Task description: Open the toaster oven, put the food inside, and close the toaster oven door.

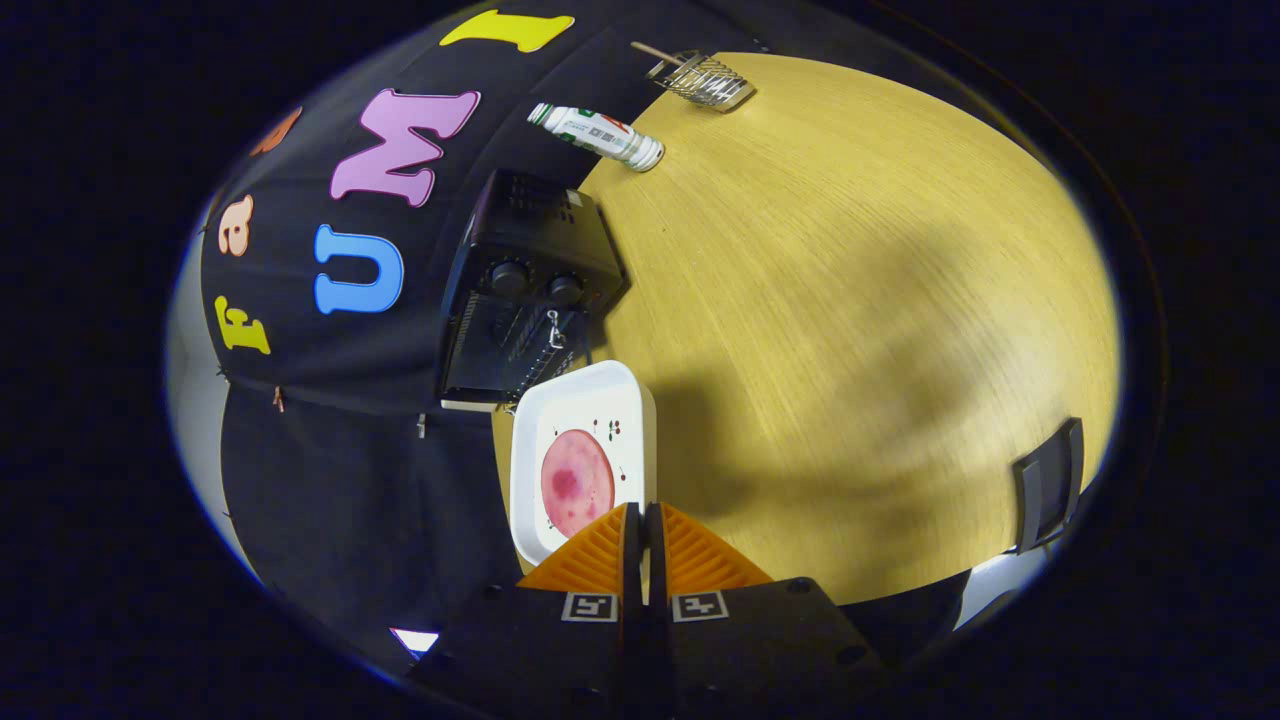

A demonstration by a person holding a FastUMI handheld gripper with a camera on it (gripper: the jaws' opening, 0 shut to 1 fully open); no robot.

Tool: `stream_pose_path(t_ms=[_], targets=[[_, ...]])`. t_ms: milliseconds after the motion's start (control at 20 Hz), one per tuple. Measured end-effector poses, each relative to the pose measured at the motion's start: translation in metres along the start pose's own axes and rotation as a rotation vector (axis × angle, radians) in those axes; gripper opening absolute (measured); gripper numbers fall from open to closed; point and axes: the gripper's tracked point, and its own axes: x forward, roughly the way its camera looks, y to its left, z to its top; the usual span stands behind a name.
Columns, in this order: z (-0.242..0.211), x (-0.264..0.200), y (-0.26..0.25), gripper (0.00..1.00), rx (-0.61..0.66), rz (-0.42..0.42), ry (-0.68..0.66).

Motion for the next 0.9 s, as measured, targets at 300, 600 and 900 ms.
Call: stream_pose_path(t_ms=[300, 600, 900], targets=[[-0.018, 0.032, 0.06, 0.05, -0.037, 0.063, -0.005], [-0.018, 0.094, 0.097, 0.05, -0.018, 0.082, -0.035], [-0.001, 0.156, 0.111, 0.05, 0.017, 0.04, -0.114]])
